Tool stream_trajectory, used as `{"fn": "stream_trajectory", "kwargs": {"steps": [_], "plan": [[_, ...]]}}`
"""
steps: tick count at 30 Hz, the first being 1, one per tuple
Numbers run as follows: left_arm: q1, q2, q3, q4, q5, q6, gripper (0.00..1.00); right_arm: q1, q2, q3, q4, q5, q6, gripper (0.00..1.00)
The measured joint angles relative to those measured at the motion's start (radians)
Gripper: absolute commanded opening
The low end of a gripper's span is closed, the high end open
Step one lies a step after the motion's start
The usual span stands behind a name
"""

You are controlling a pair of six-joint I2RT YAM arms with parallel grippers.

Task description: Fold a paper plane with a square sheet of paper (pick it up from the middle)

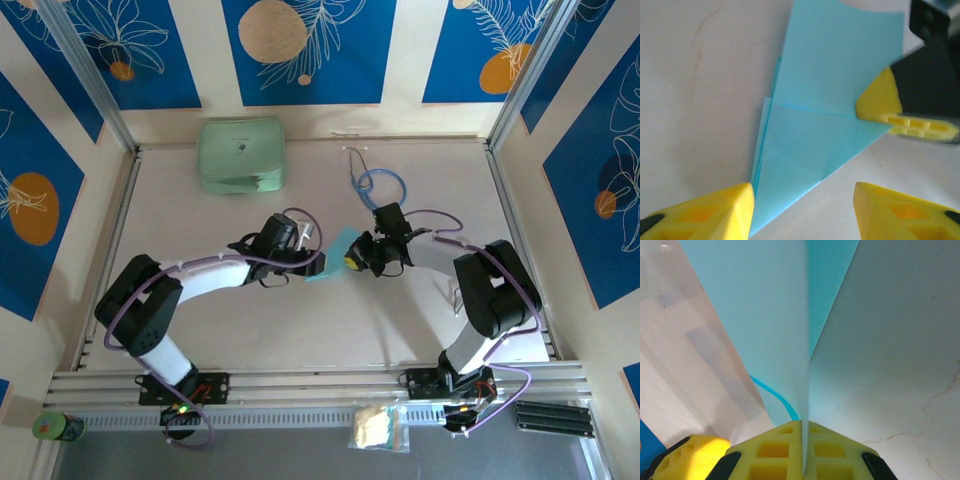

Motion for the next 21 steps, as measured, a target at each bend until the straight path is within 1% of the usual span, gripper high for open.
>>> {"fn": "stream_trajectory", "kwargs": {"steps": [5, 11, 13, 15, 21], "plan": [[-0.038, 0.003, -0.053, 0.122, -0.015, 0.236, 0.62, -0.018, 0.0, 0.021, -0.043, -0.019, 0.003, 0.0], [-0.066, 0.051, -0.076, 0.256, -0.024, 0.494, 0.61, -0.035, -0.005, 0.043, -0.089, -0.048, 0.004, 0.0], [-0.076, 0.066, -0.087, 0.286, -0.028, 0.56, 0.61, -0.04, -0.006, 0.05, -0.101, -0.056, 0.007, 0.0], [-0.083, 0.083, -0.094, 0.311, -0.032, 0.625, 0.58, -0.044, -0.007, 0.056, -0.114, -0.064, 0.008, 0.0], [-0.099, 0.121, -0.097, 0.383, -0.051, 0.745, 0.53, -0.05, -0.008, 0.068, -0.138, -0.083, 0.008, 0.0]]}}
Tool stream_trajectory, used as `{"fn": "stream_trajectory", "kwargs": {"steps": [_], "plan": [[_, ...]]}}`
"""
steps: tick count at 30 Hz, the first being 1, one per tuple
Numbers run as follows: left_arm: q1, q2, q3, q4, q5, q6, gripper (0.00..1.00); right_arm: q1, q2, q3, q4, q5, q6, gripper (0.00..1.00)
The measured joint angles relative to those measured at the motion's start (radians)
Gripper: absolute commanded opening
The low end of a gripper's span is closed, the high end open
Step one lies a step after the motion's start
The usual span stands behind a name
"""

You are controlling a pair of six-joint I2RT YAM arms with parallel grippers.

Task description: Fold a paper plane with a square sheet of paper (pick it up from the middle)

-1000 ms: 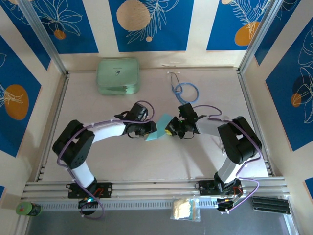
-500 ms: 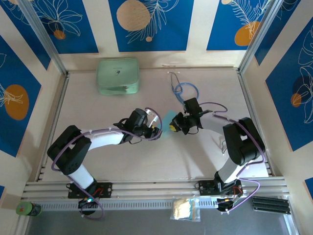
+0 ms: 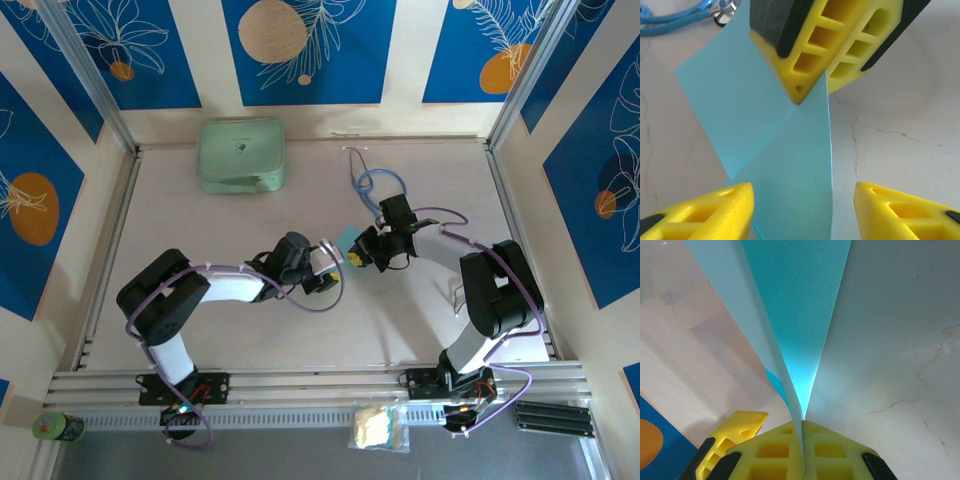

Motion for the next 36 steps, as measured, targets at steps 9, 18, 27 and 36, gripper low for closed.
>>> {"fn": "stream_trajectory", "kwargs": {"steps": [9, 18, 27, 36], "plan": [[-0.009, 0.036, -0.013, 0.065, -0.029, 0.074, 0.4, -0.004, 0.0, 0.002, -0.008, -0.022, 0.003, 0.0], [-0.013, 0.036, -0.034, 0.097, -0.042, 0.088, 0.31, -0.006, 0.0, 0.002, -0.013, -0.033, 0.011, 0.01], [-0.013, 0.052, -0.049, 0.122, -0.051, 0.083, 0.25, -0.006, 0.0, 0.002, -0.032, -0.038, 0.012, 0.16], [-0.013, 0.082, -0.049, 0.125, -0.05, 0.063, 0.22, -0.003, 0.01, 0.016, -0.062, -0.04, 0.01, 0.36]]}}
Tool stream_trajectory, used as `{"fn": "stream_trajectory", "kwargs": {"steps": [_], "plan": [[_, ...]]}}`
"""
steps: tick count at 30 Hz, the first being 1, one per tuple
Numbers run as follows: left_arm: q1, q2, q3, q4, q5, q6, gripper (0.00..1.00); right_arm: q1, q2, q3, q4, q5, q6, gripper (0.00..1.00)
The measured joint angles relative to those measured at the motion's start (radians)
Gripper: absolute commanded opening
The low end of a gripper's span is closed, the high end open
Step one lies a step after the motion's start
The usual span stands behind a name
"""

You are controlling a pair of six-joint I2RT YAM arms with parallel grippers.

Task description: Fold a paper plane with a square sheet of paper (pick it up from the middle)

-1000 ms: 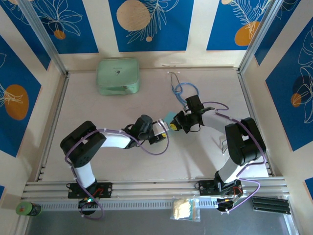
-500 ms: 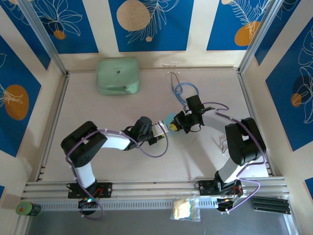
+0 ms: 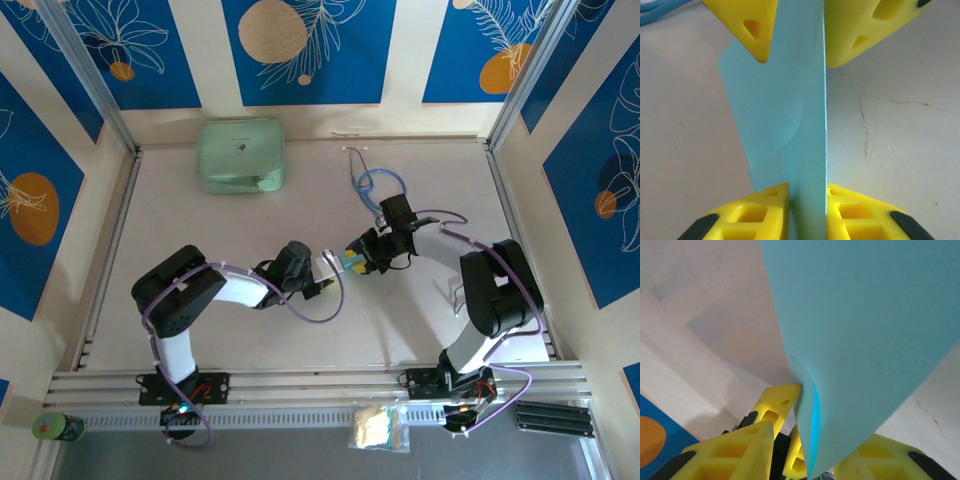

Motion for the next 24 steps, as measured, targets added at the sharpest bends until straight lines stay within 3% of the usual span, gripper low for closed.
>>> {"fn": "stream_trajectory", "kwargs": {"steps": [6, 11, 15, 24], "plan": [[0.0, 0.0, -0.001, 0.0, 0.0, -0.002, 0.22, 0.01, 0.035, 0.014, -0.023, 0.0, 0.0, 0.35], [0.0, 0.0, -0.001, 0.0, 0.0, -0.006, 0.22, 0.016, 0.055, 0.018, -0.029, -0.001, 0.002, 0.23], [0.0, 0.0, -0.001, 0.0, 0.0, -0.013, 0.27, 0.016, 0.055, 0.018, -0.036, 0.0, 0.001, 0.14], [0.0, -0.04, -0.016, -0.058, 0.025, -0.054, 0.35, 0.016, 0.055, 0.02, -0.054, 0.019, -0.013, 0.06]]}}
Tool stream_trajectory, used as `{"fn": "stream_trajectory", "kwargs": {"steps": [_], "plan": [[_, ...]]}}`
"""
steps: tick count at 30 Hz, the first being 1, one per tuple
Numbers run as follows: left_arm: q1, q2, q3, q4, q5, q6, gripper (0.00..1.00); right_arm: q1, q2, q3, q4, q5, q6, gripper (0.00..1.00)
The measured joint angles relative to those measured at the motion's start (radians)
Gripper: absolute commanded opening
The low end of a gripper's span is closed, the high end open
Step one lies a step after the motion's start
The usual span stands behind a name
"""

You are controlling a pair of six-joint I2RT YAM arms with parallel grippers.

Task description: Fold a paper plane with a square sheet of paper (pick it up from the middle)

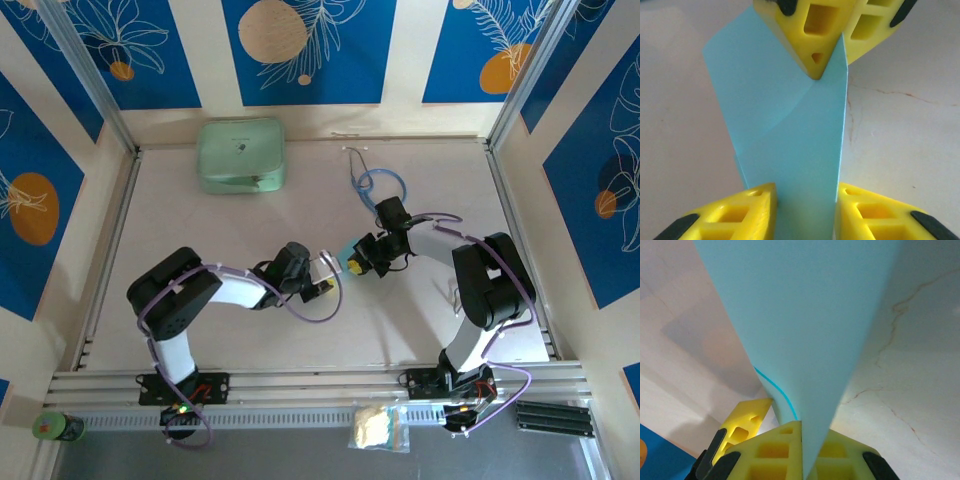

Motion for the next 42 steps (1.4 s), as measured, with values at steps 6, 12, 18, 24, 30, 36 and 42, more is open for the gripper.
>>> {"fn": "stream_trajectory", "kwargs": {"steps": [6, 12, 18, 24, 30, 36, 42], "plan": [[0.0, -0.034, -0.001, -0.026, 0.009, -0.012, 0.33, 0.0, 0.008, 0.005, -0.003, 0.0, -0.007, 0.06], [0.0, -0.032, -0.001, -0.043, 0.013, -0.016, 0.32, 0.0, 0.014, 0.007, -0.006, 0.0, -0.007, 0.06], [0.0, -0.016, 0.001, -0.054, 0.013, -0.015, 0.28, 0.0, 0.015, 0.011, -0.007, 0.0, -0.01, 0.06], [0.0, -0.013, 0.001, -0.059, 0.016, -0.01, 0.19, 0.0, 0.015, 0.013, -0.008, -0.001, -0.017, 0.15], [0.002, -0.013, 0.006, -0.062, 0.028, -0.024, 0.11, -0.004, 0.015, 0.019, -0.018, -0.002, -0.04, 0.43], [0.012, -0.013, 0.044, -0.119, 0.058, -0.061, 0.07, -0.034, -0.002, 0.032, -0.032, 0.006, -0.091, 0.55], [0.025, -0.012, 0.082, -0.176, 0.105, -0.137, 0.05, -0.097, -0.093, 0.032, -0.042, 0.056, -0.18, 0.58]]}}
